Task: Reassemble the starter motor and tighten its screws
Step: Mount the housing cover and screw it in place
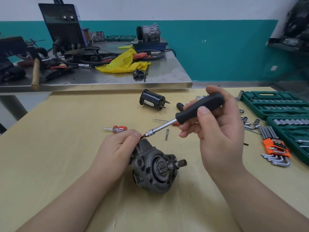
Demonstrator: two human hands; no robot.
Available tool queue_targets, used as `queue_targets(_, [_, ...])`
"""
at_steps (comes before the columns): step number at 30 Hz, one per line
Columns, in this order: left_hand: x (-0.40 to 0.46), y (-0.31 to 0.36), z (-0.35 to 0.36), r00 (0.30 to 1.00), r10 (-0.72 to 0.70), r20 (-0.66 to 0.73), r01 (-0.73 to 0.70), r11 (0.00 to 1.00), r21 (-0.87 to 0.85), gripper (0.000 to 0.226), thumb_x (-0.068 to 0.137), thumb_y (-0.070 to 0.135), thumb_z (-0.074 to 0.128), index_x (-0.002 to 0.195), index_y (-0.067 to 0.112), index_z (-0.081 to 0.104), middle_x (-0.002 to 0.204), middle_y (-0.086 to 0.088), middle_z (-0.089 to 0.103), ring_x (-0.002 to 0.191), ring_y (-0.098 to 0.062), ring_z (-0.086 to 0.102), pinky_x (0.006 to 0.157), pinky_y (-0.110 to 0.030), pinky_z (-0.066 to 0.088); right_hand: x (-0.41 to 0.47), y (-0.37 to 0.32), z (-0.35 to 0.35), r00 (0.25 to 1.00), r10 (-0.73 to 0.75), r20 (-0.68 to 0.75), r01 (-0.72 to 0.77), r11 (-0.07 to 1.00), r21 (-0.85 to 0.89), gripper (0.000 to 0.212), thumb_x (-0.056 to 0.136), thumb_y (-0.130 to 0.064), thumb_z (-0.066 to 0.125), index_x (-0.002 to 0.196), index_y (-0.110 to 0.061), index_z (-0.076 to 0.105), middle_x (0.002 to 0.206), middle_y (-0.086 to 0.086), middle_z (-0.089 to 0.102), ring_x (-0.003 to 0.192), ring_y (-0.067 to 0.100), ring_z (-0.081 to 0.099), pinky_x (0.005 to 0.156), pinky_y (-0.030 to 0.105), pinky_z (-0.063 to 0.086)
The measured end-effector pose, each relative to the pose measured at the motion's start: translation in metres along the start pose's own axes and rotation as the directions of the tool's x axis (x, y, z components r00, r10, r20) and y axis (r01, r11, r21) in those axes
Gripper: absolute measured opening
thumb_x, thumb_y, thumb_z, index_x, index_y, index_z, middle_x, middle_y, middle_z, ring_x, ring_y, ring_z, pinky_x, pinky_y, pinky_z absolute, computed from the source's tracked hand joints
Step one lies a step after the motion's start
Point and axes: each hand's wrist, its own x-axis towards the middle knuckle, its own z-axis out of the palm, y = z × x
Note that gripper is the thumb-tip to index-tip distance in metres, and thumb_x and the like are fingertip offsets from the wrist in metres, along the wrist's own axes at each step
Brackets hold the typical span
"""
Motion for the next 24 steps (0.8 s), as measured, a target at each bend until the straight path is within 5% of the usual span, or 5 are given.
queue_targets(12, [-0.0001,0.002,0.0,1.0,0.017,-0.026,-0.017,1.0,0.026,0.047,0.094,0.055,0.045,0.07,0.016,0.044,0.061,0.011,0.036,0.057,-0.009,0.035,0.051,-0.023,0.026,-0.0031,-0.0009,0.0061,0.999,-0.032,-0.032,0.031,0.999,-0.026,0.034,0.104,-0.009,0.059,0.134,-0.024,0.053,0.094,0.014,0.072,0.066,0.035,0.071,0.058,0.039,0.06])
queue_targets(18, [-0.0024,0.0068,0.0016,0.999,0.03,-0.036,-0.028,0.998,0.06,0.048,0.093,0.06,0.045,0.068,0.019,0.041,0.06,0.013,0.033,0.057,-0.008,0.033,0.054,-0.026,0.024,-0.0009,-0.0026,0.0069,0.994,-0.064,-0.088,0.056,0.994,-0.088,0.032,0.099,-0.033,0.074,0.128,-0.038,0.06,0.085,-0.001,0.068,0.061,0.026,0.067,0.055,0.033,0.056])
queue_targets(24, [-0.0021,0.0043,0.0032,0.997,-0.047,-0.058,0.05,0.997,0.054,0.047,0.094,0.059,0.045,0.065,0.023,0.042,0.057,0.012,0.034,0.056,-0.013,0.034,0.061,-0.036,0.027,-0.0011,0.001,0.0006,0.997,-0.034,-0.074,0.033,0.999,-0.013,0.043,0.105,-0.026,0.05,0.147,-0.028,0.059,0.117,0.008,0.074,0.098,0.036,0.073,0.061,0.034,0.056])
